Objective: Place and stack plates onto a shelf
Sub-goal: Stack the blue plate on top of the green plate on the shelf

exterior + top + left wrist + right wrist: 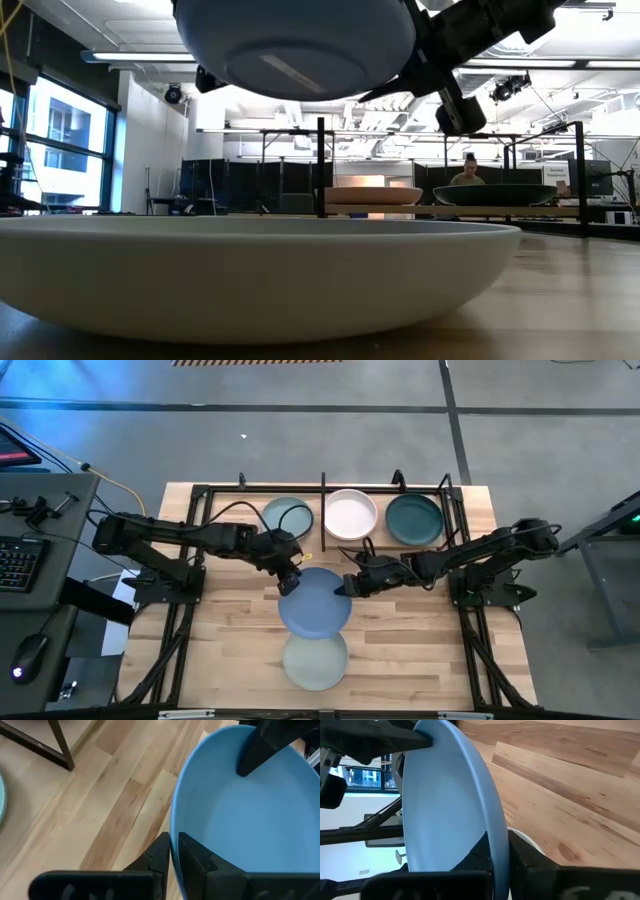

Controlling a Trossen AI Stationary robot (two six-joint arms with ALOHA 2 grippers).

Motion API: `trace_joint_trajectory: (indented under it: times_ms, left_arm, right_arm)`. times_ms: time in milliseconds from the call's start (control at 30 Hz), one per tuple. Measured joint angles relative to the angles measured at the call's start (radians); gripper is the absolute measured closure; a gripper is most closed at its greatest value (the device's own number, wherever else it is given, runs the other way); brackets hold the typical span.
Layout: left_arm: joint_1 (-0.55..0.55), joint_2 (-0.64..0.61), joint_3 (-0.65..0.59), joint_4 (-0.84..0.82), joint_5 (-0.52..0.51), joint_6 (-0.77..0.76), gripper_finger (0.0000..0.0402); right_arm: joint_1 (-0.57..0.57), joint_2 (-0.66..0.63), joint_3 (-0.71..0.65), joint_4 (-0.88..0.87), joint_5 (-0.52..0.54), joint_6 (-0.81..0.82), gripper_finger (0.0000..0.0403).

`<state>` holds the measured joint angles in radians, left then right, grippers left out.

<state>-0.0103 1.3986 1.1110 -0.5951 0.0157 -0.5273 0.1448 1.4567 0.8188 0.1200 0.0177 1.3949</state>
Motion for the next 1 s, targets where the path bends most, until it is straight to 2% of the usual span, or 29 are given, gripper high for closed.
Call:
trace_joint_trajectory:
  times_ms: [167, 333, 400, 533, 667, 800, 1000]
  left_arm:
    - [0.037, -0.042, 0.0, -0.017, 0.004, 0.023, 0.0356]
    - [0.12, -0.175, 0.0, -0.031, 0.001, 0.035, 0.034]
    - [0.158, -0.248, 0.0, -0.031, 0.0, 0.036, 0.0336]
    - [0.21, -0.403, 0.0, -0.014, -0.023, 0.092, 0.0335]
    - [0.216, -0.527, 0.0, -0.002, -0.116, 0.122, 0.0335]
    - [0.201, -0.604, 0.0, -0.004, -0.188, 0.118, 0.0335]
    - [0.19, -0.628, 0.0, -0.004, -0.229, 0.11, 0.0335]
  right_arm:
    - [-0.001, 0.0, 0.0, -0.004, 0.001, -0.005, 0.039]
    - [-0.012, -0.014, 0.0, -0.047, -0.033, -0.027, 0.0398]
    - [-0.033, -0.049, 0.0, -0.113, -0.076, -0.053, 0.0399]
    - [-0.09, -0.18, 0.0, -0.296, -0.058, -0.115, 0.0399]
    - [-0.137, -0.35, 0.0, -0.508, 0.075, -0.117, 0.0399]
    - [-0.144, -0.481, 0.001, -0.696, 0.324, -0.029, 0.04]
    - [-0.112, -0.502, 0.001, -0.905, 0.65, 0.232, 0.04]
